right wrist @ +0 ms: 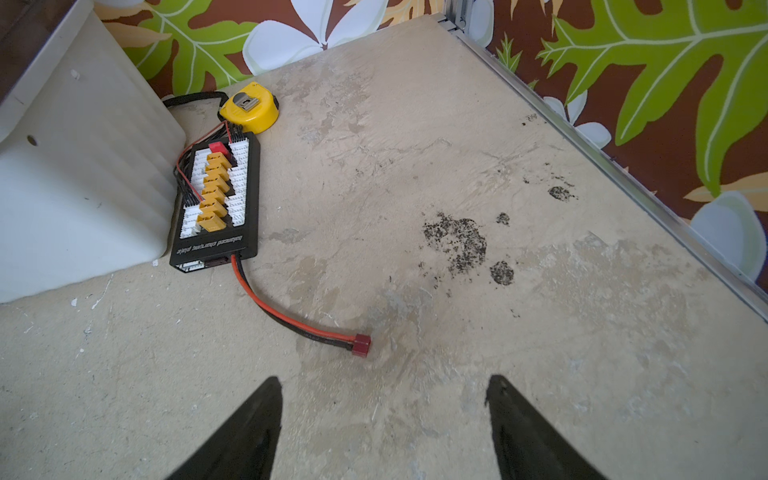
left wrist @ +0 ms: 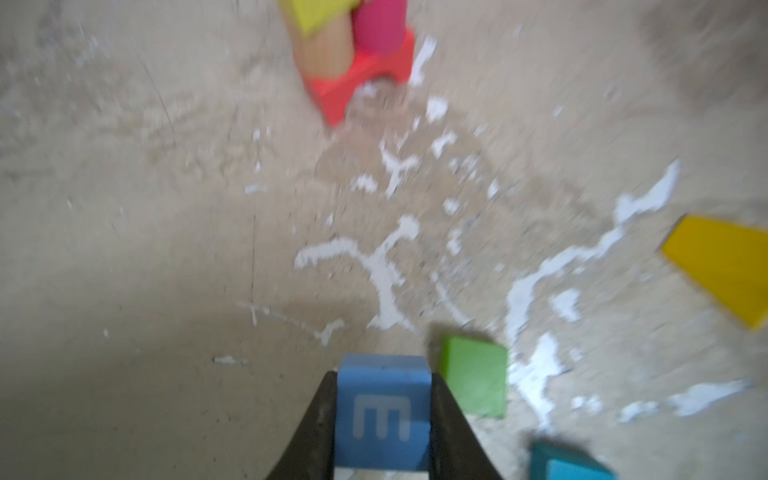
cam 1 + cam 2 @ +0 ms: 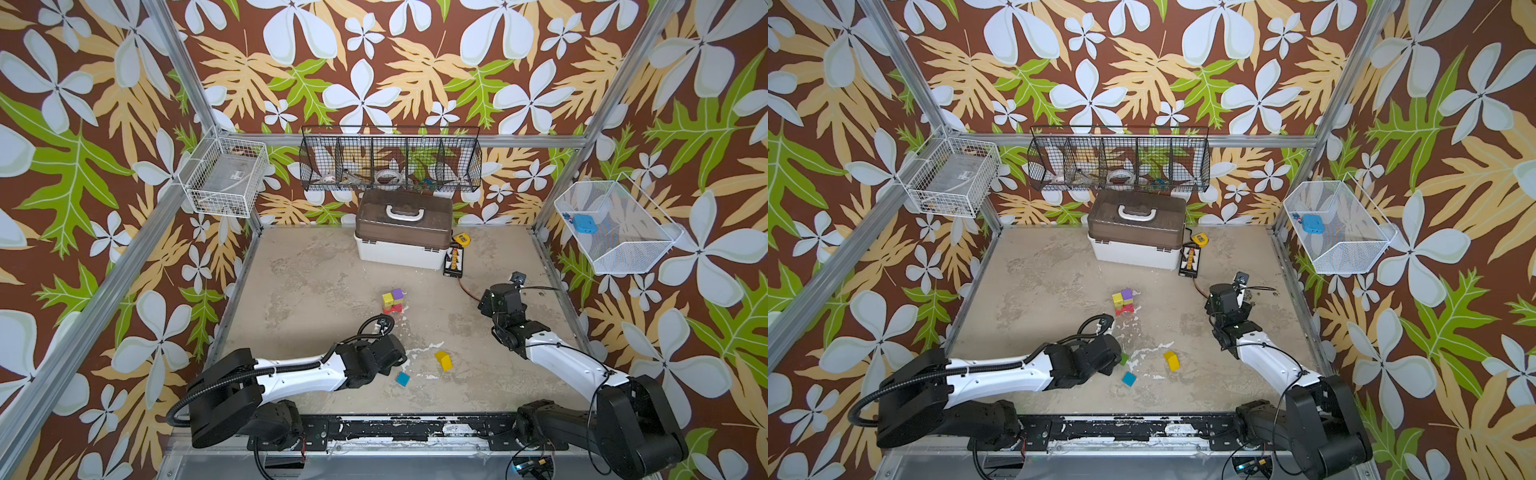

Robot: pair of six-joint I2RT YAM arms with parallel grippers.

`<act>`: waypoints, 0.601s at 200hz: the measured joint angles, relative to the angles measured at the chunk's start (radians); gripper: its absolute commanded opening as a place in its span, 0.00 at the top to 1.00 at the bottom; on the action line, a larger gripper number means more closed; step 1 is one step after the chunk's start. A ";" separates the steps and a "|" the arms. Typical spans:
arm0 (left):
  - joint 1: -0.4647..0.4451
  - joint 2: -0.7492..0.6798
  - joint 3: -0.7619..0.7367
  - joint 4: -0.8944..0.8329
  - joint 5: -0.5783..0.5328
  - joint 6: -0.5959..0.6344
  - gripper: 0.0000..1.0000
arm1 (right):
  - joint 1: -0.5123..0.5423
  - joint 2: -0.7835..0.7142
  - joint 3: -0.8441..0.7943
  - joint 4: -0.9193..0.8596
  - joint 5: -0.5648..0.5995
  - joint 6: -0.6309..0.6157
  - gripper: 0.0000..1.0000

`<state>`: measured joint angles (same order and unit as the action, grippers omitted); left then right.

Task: Build the wood block tower
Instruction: 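Carry the blue E cube with the left gripper above the stack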

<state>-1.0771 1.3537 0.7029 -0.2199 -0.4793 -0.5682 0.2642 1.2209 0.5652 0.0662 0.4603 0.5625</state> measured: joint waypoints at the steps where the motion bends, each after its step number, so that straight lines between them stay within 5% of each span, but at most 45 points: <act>1: 0.001 -0.002 0.008 0.000 -0.002 0.005 1.00 | 0.000 0.000 0.000 0.000 0.000 0.000 0.21; 30: 0.085 -0.021 0.169 0.013 -0.031 0.116 1.00 | 0.000 -0.014 -0.006 0.000 0.000 -0.001 0.20; 56: 0.243 -0.025 0.277 0.040 0.079 0.256 1.00 | 0.000 -0.019 -0.012 0.001 0.000 -0.001 0.20; 103: 0.323 -0.156 0.162 0.300 0.304 0.792 1.00 | 0.000 -0.041 -0.029 0.008 0.000 -0.001 0.18; 120: 0.415 -0.138 0.221 0.304 0.391 0.883 1.00 | 0.000 -0.050 -0.034 0.015 0.001 -0.001 0.18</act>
<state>-0.6617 1.2152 0.9241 0.0841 -0.0887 0.3153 0.2642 1.1713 0.5312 0.0814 0.4610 0.5613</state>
